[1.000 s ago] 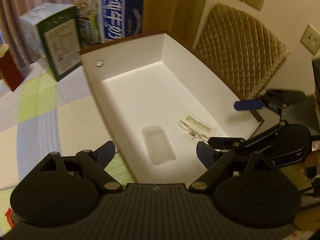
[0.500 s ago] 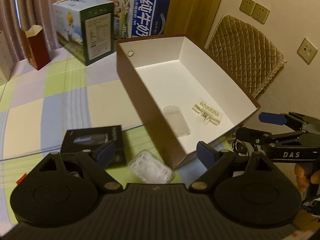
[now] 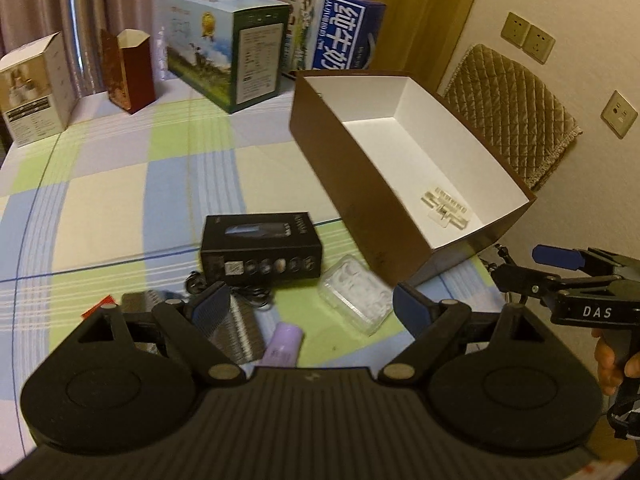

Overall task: Organize objects
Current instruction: 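Withdraw both tools from the brown box back over the table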

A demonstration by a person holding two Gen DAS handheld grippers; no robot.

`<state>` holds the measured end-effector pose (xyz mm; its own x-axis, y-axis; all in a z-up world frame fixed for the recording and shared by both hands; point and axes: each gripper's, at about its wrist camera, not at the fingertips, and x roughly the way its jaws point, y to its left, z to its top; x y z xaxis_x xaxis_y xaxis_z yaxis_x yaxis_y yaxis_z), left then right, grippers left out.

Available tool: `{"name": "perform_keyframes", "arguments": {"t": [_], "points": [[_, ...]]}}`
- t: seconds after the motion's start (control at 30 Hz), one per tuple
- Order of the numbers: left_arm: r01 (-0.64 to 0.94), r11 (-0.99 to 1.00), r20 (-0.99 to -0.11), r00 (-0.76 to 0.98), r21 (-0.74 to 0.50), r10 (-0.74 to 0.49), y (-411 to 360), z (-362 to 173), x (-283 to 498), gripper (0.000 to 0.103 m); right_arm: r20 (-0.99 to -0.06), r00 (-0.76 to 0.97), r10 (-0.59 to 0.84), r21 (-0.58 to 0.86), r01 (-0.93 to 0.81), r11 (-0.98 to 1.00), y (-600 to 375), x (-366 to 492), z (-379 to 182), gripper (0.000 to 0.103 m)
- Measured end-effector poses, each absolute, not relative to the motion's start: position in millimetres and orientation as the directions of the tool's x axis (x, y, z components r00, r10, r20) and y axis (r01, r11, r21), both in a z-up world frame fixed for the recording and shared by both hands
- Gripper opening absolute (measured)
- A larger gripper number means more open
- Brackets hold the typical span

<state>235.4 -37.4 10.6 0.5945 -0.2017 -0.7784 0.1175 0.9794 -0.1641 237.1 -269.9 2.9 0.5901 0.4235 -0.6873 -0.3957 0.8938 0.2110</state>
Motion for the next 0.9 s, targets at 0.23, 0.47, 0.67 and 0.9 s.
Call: {"name": "perform_keyframes", "arguments": {"t": [0.23, 0.47, 0.67, 0.9], "points": [[0.058, 0.985, -0.786, 0.596, -0.162, -0.164, -9.7, 3.9, 221.7, 0.086, -0.701, 0.557, 0.445, 0.224, -0.421, 0.879, -251.8, 227.0, -14.2, 0.088], [-0.026, 0.988, -0.802, 0.588, -0.15, -0.106, 19.9, -8.0, 208.9, 0.086, -0.704, 0.53, 0.472, 0.212, -0.478, 0.853, -228.9, 223.3, -37.2, 0.082], [-0.095, 0.986, -0.82, 0.57, -0.134, -0.057, 44.3, -21.6, 202.1, 0.086, -0.73, 0.498, 0.467, 0.206, -0.491, 0.846, -216.0, 235.9, -72.8, 0.075], [-0.162, 0.982, -0.838, 0.545, -0.101, 0.004, 67.8, -37.5, 199.5, 0.086, -0.745, 0.495, 0.448, 0.178, -0.5, 0.848, -203.9, 256.0, -107.0, 0.073]]}}
